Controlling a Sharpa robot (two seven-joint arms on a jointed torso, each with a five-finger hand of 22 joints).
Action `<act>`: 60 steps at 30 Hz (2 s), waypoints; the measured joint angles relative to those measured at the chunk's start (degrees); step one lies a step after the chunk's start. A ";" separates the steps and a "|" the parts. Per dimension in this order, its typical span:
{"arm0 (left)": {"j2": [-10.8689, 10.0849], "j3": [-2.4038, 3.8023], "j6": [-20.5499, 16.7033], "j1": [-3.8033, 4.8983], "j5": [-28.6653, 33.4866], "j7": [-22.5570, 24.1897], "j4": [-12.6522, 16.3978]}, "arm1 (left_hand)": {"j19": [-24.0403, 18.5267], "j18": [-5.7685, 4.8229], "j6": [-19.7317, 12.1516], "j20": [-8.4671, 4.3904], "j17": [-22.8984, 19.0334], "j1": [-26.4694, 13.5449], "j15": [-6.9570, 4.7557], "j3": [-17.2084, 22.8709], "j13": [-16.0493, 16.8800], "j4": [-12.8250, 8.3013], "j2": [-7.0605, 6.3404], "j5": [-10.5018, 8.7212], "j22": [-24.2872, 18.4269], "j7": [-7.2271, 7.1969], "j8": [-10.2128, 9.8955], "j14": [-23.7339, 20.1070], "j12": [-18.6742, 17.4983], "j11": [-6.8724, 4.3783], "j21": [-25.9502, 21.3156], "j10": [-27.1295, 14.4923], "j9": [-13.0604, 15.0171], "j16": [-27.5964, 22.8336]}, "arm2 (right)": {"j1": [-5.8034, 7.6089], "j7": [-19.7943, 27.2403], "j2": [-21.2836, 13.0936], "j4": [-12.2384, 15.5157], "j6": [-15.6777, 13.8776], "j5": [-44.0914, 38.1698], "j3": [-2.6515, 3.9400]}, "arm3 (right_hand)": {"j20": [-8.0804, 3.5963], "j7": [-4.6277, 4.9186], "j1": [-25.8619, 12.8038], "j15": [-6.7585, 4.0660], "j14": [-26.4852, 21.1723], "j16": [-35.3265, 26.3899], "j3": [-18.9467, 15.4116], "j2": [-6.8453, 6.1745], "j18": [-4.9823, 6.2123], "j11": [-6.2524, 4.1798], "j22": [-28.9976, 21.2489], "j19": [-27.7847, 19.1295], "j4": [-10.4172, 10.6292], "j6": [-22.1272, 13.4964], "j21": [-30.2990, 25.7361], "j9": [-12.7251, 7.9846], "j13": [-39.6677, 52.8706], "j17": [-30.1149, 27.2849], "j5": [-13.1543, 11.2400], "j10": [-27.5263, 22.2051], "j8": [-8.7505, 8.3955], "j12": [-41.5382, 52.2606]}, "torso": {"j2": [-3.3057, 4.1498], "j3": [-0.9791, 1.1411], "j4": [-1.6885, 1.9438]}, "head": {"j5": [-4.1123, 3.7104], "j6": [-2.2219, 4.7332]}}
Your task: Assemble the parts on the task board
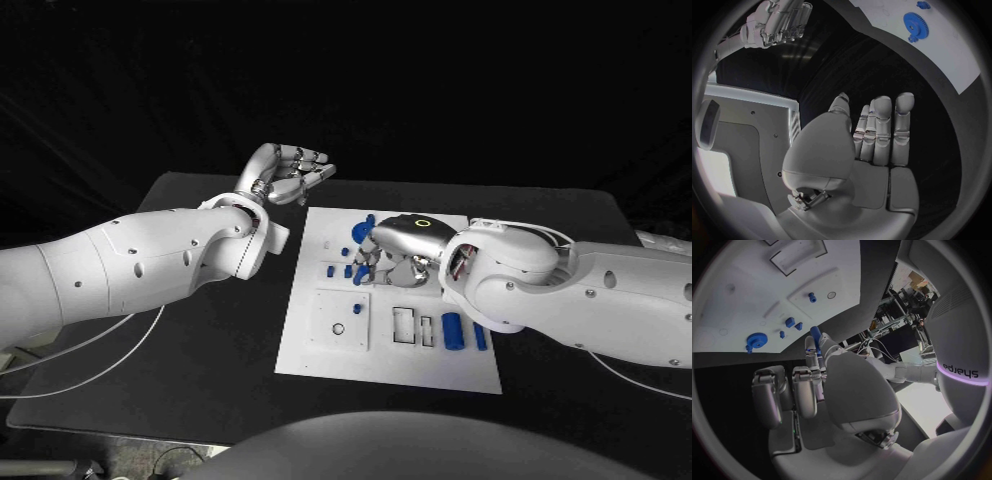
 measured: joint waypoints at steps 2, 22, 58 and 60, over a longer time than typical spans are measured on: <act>0.12 0.00 0.06 -0.03 -0.07 0.01 -0.17 | 0.00 0.00 0.00 0.00 0.00 0.00 0.00 0.00 0.00 0.00 0.00 0.00 0.00 0.00 0.00 0.00 0.00 0.00 0.00 0.00 0.00 0.00 | -0.62 0.41 0.65 -0.25 0.29 -0.83 0.00 | 0.00 -0.01 0.25 0.00 0.00 0.00 0.00 -0.25 0.00 0.00 0.00 0.00 0.00 0.01 0.00 0.00 0.00 0.00 0.00 0.00 0.00 0.00 | -0.10 -0.01 0.02 | 0.06 0.00; 0.47 -0.01 0.59 -0.28 -1.42 0.05 -0.64 | 0.00 0.00 0.00 0.00 0.00 0.00 0.00 0.00 0.00 0.00 0.00 0.00 0.01 0.00 0.00 0.00 0.00 0.00 0.00 0.00 0.00 0.00 | -5.98 3.82 6.45 -3.65 3.66 -5.15 -0.01 | 0.01 -0.05 0.39 0.00 0.00 0.00 0.14 -0.23 0.00 0.00 -0.02 0.00 -0.16 0.06 0.00 0.00 0.01 0.00 -0.01 0.00 0.00 -0.30 | -0.23 -0.01 -0.05 | 0.87 0.00; -0.26 0.00 0.65 -0.29 -1.91 0.06 -0.02 | 0.00 0.00 0.00 0.00 0.08 0.00 0.00 -0.33 0.00 0.01 0.00 0.00 0.01 0.00 0.00 0.00 0.00 0.00 -0.20 0.00 0.00 0.00 | -7.80 2.77 7.99 -5.01 6.54 -12.28 0.04 | 0.01 -0.07 0.76 0.22 -0.22 0.00 0.54 -0.17 0.00 0.21 -0.04 0.00 -0.24 0.08 0.00 0.01 0.02 0.04 -0.13 -0.22 -0.45 -0.66 | -0.21 0.01 -0.09 | 0.54 0.00; -0.28 0.00 0.65 -0.29 -1.92 0.06 -0.01 | 0.00 0.00 0.00 0.00 0.08 0.00 0.00 -0.32 0.00 0.01 0.00 0.00 0.01 0.00 0.00 0.00 0.00 0.00 -0.20 0.00 0.00 0.00 | -7.80 2.65 7.89 -5.00 6.57 -12.37 0.05 | 0.01 -0.07 0.76 0.21 -0.22 0.00 0.54 -0.17 0.00 0.21 -0.04 0.00 -0.23 0.08 0.00 0.01 0.01 0.04 0.02 -0.22 -0.45 -0.66 | -0.21 0.01 -0.09 | 0.49 0.00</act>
